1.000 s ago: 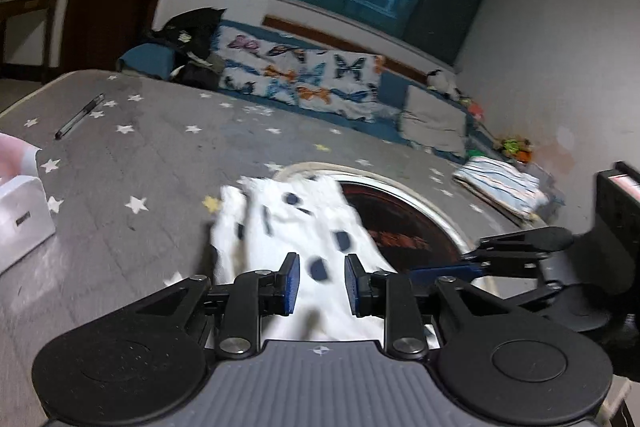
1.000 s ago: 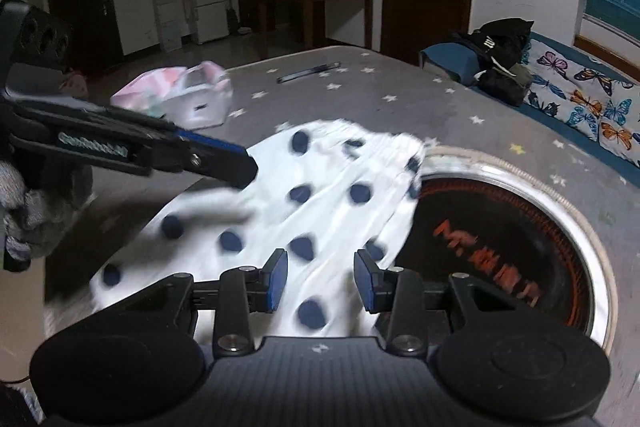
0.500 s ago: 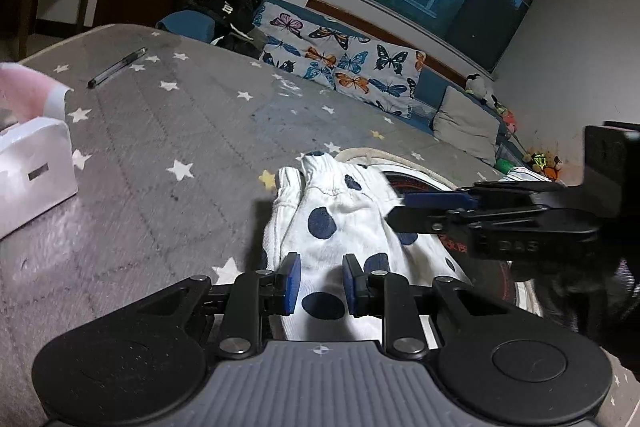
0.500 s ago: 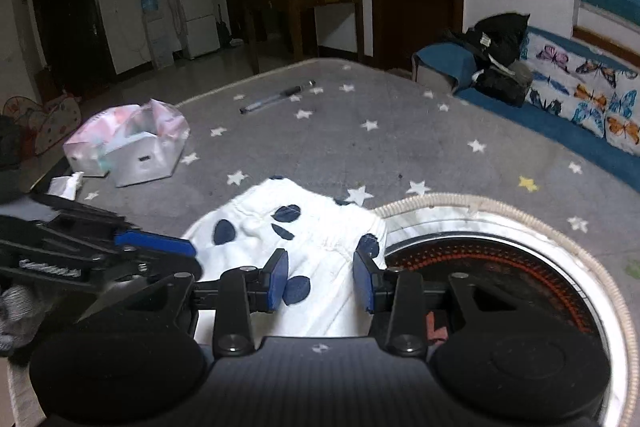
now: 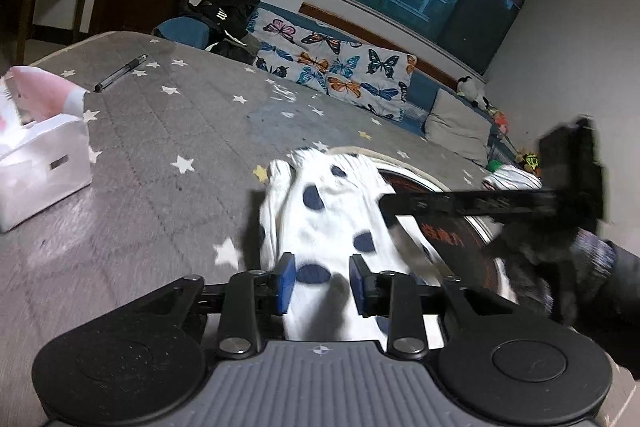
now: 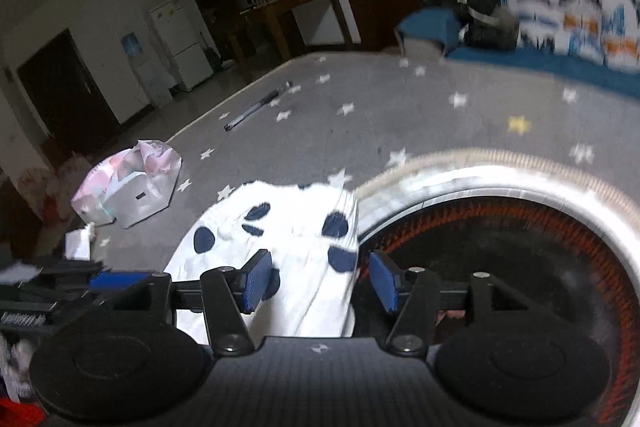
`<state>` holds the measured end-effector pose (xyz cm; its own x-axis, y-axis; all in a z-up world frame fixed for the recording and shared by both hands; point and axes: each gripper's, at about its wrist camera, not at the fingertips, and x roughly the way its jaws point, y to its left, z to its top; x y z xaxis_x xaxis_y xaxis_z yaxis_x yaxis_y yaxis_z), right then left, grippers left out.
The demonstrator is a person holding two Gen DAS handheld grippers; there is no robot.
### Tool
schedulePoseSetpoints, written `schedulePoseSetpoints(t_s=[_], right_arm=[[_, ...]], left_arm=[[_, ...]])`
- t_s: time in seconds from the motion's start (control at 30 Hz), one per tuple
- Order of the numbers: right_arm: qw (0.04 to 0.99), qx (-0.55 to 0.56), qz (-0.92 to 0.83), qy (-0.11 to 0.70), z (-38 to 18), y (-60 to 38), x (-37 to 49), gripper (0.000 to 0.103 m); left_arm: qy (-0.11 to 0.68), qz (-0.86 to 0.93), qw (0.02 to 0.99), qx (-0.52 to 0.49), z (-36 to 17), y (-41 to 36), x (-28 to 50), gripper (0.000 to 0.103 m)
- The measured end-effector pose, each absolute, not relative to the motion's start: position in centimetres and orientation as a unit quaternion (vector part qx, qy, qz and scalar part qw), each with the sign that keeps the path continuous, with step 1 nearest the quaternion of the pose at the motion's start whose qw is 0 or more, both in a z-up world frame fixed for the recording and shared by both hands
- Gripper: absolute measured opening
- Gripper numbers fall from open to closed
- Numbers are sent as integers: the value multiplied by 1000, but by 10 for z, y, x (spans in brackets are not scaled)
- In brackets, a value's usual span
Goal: Fold clothes
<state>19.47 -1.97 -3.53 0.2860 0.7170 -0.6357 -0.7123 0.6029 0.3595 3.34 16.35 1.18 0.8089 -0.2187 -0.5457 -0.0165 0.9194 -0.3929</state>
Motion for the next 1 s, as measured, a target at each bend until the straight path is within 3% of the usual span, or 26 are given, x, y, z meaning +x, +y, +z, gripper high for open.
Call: schedulePoseSetpoints(t_s=[0.23, 0.43, 0.7, 0.9, 1.0], right_arm=[[783, 40, 454, 424, -52, -18, 200, 54], [781, 50, 448, 432, -52, -19, 195, 31], [811, 54, 413, 412, -39, -37, 176, 25], [851, 69, 339, 397, -30, -77, 151, 25], [872, 92, 283, 389, -28, -111, 131, 25]], left_arm=[[318, -52, 927, -193, 15, 152, -12, 38], [336, -48, 921, -192, 10, 145, -34, 40], [345, -25, 923, -170, 2, 151, -30, 40], [336, -8, 929, -153, 4, 154, -19, 52], [333, -13, 931, -150, 6, 147, -16, 66]])
